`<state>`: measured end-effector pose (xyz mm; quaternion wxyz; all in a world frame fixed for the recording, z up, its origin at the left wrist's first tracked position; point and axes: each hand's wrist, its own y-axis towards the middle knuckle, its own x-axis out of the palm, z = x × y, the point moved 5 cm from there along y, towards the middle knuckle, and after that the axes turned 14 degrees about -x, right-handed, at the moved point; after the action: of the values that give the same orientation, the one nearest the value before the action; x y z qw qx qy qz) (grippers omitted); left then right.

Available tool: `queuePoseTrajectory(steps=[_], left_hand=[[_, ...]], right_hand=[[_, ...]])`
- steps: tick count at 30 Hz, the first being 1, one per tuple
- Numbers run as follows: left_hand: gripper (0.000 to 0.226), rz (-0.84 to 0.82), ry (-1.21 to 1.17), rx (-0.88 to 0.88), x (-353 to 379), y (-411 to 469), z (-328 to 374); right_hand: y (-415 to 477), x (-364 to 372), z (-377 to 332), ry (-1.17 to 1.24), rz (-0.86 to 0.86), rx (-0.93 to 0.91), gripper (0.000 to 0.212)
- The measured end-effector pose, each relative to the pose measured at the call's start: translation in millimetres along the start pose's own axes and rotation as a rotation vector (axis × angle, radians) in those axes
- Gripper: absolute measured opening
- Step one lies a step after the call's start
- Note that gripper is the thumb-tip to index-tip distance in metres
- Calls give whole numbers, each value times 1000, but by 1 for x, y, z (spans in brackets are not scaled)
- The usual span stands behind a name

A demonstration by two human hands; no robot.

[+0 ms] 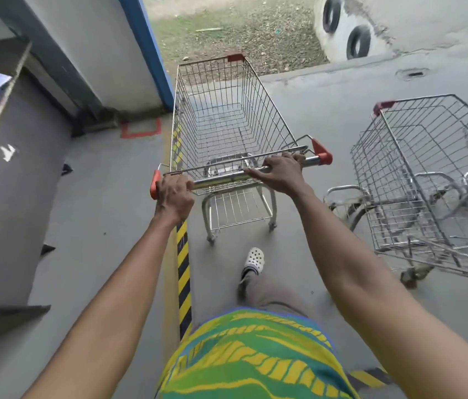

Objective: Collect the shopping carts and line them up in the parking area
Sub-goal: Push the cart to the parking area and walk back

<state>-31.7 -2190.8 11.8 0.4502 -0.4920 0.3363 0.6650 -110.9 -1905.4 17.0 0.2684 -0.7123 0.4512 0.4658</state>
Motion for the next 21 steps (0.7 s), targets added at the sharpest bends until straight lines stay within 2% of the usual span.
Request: queuePoseTrajectory(steps=[5,7,9,14,16,19,21], left_hand=[[22,-7,-62,7,-15,-90,-36],[22,8,-60,13,-25,-129,-44],[22,-5,-42,11,-31,-165,-55],[20,-30,-70,28,-40,-248,-84],[25,-25,-102,26,-46,-280,-93],[49,-23,-115,12,-55,-332,-101],[51,-42,-140,22,-58,-367,-106]], right_hand=[[-89,15,-45,-16,-58,10,55],[-123,21,-62,-29,-92,3,63],[-157,25,-77,-38,-101,6,56],[-240,33,-115,-61,-108,20,63],[-271,35,-129,-79,-118,9,62],[-318,37,-146,-70,-117,4,60],[-350,40,-154,-54,-114,2,59]])
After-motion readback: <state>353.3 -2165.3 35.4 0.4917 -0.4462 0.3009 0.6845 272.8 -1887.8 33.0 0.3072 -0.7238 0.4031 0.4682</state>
